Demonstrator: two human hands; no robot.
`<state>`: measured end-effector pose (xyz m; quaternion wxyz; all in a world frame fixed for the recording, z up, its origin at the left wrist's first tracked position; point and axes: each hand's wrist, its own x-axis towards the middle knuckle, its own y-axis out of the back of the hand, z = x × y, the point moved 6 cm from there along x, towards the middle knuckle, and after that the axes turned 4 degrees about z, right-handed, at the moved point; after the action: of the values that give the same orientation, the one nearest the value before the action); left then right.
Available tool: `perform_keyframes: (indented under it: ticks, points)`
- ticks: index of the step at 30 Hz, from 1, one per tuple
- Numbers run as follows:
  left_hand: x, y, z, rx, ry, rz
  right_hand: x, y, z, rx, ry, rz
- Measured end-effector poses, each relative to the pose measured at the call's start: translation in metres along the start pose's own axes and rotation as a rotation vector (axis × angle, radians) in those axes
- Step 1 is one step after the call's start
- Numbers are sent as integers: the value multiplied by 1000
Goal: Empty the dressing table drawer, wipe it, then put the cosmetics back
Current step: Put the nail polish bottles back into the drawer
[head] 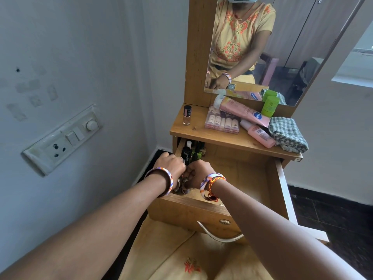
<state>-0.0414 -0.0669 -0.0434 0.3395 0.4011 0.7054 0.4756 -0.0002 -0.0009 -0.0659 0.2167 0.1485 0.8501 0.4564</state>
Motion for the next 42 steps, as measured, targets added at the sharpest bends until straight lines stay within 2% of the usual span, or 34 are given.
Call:
perform_keyframes:
  ticks: [6, 10, 13, 17, 19, 21, 23, 26, 31, 36, 39, 42]
  points:
    - [1, 1, -1, -86, -29, 17, -6, 6, -2, 52, -21, -40]
    - [1, 21, -16, -364, -19, 96, -4, 32, -7, -3, 7, -7]
    - [9, 41, -36, -661, 26, 171, 4, 63, -14, 63, 6, 66]
    - [25, 71, -69, -1010, 261, 425, 22, 105, -23, 187, 1, 263]
    - [38, 74, -82, -1104, 383, 476, 32, 119, -25, 237, -10, 317]
    - [54, 70, -88, -1180, 475, 395, 43, 126, -26, 276, -42, 315]
    - [67, 60, -90, -1290, 550, 233, 55, 125, -24, 330, -73, 296]
    - [77, 52, -89, -1441, 594, 95, 69, 117, -22, 292, -87, 298]
    - [84, 44, -87, -1690, 588, 65, 88, 105, -25, 341, -43, 273]
    - [72, 50, -86, -1726, 498, 131, 79, 104, -19, 414, -50, 310]
    - [60, 47, -82, -1705, 433, 113, 59, 104, -16, 575, -4, 157]
    - [46, 35, -75, -1627, 454, 120, 35, 101, -14, 638, 40, -30]
